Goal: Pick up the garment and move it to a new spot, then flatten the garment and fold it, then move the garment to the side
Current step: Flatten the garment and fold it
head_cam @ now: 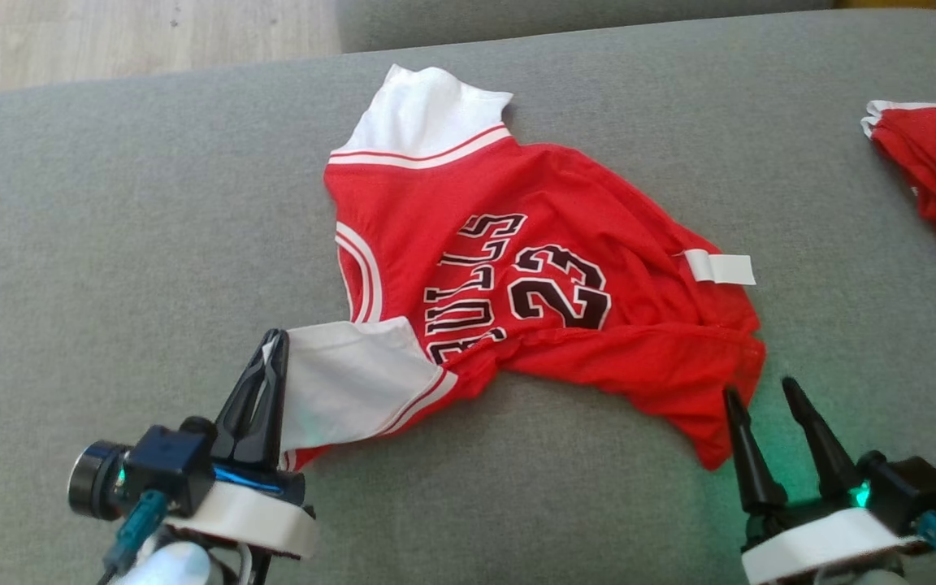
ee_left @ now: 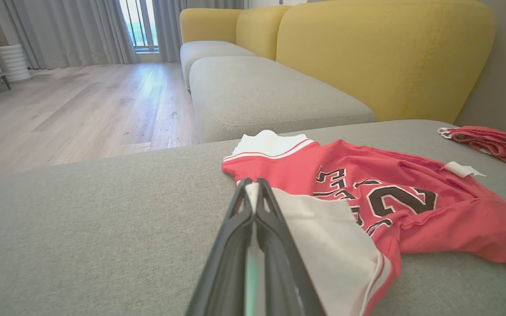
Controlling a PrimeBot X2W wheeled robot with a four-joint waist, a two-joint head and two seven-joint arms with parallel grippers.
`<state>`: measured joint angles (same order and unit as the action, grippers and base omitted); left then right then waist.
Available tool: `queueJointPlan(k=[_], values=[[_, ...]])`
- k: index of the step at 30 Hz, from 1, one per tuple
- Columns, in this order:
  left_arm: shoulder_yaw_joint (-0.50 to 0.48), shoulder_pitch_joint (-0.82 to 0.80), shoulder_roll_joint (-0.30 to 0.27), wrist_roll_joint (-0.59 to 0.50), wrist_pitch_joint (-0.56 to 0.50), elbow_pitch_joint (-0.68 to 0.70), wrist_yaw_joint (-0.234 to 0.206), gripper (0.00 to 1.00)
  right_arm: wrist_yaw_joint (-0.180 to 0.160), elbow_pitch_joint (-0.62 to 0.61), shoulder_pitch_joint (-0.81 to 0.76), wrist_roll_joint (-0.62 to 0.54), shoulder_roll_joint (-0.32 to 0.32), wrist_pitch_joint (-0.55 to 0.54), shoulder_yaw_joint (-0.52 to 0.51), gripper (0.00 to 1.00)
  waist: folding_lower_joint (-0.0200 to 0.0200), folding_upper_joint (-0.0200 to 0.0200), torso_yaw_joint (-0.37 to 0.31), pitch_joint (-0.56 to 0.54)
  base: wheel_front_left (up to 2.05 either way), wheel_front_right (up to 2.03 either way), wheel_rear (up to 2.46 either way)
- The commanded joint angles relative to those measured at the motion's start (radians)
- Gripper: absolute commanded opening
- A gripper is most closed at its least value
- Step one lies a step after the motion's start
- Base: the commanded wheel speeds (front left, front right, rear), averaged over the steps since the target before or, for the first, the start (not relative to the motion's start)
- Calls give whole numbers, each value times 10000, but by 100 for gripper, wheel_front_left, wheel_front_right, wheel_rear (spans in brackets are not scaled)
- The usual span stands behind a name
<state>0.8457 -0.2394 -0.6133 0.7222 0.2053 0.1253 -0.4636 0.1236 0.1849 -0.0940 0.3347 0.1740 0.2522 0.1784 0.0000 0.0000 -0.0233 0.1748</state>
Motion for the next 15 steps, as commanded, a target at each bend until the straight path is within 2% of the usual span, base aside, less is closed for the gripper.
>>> queueJointPlan(k=[1,8,11,15], values=[[-472,-429,-238,-83,138,227,-61,0,71,-170,68,42,197,95,83,100,0,0,36,3,0,0,0],[-606,-469,-417,-162,199,156,-125,0,71,1025,536,1080,183,95,-83,100,0,0,210,32,0,0,0],[-657,-483,-459,-146,222,113,-103,0,71,1573,826,2291,281,95,99,100,0,0,262,38,0,0,0],[-685,-487,-507,-121,233,54,-76,0,71,1855,1218,4106,724,90,616,100,0,0,308,53,0,0,0]])
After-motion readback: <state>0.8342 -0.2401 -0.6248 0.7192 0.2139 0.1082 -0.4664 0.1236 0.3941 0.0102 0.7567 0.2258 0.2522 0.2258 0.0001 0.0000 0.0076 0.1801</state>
